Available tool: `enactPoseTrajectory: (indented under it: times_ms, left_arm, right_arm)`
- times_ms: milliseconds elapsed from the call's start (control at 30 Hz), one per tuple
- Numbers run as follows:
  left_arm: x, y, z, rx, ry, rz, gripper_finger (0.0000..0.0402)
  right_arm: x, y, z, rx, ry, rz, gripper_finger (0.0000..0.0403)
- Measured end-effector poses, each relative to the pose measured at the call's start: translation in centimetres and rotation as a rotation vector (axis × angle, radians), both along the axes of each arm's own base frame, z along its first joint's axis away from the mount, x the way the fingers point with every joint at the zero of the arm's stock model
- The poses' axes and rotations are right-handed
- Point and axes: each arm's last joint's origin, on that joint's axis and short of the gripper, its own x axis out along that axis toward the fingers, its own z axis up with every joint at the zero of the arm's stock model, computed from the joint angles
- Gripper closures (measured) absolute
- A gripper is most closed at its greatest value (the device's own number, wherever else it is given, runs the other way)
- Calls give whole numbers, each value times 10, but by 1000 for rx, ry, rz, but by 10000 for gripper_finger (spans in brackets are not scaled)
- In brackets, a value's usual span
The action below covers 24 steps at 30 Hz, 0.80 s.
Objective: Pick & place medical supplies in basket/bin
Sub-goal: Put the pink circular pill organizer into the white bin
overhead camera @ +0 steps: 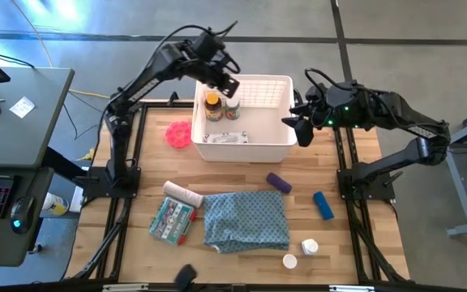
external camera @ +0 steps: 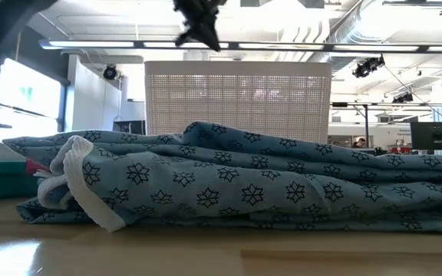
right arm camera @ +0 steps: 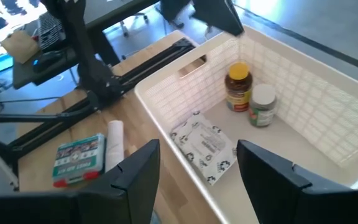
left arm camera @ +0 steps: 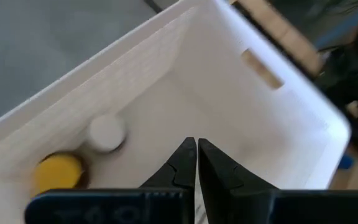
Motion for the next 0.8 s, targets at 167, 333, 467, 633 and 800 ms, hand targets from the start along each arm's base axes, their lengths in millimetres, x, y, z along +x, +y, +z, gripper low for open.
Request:
enactPoseTrajectory:
  times_ms: [167, 333, 467, 633, 800]
  left_arm:
    - [-27, -20, 12, 13, 125, 23, 348]
    - [-51, -47, 21, 49, 276, 2, 348]
    - [-65, -62, 29, 110, 298, -22, 348]
    - [-85, -72, 35, 109, 281, -59, 348]
    - [-109, -72, 28, 62, 299, -89, 322]
  right_arm:
    - [1, 7, 0, 0, 5, 36, 199]
    - [3, 14, -4, -1, 18, 69, 199]
    - [7, 19, -13, 33, 40, 83, 199]
    - [15, 25, -25, 92, 21, 58, 199]
    - [27, 24, -35, 125, -49, 9, 199]
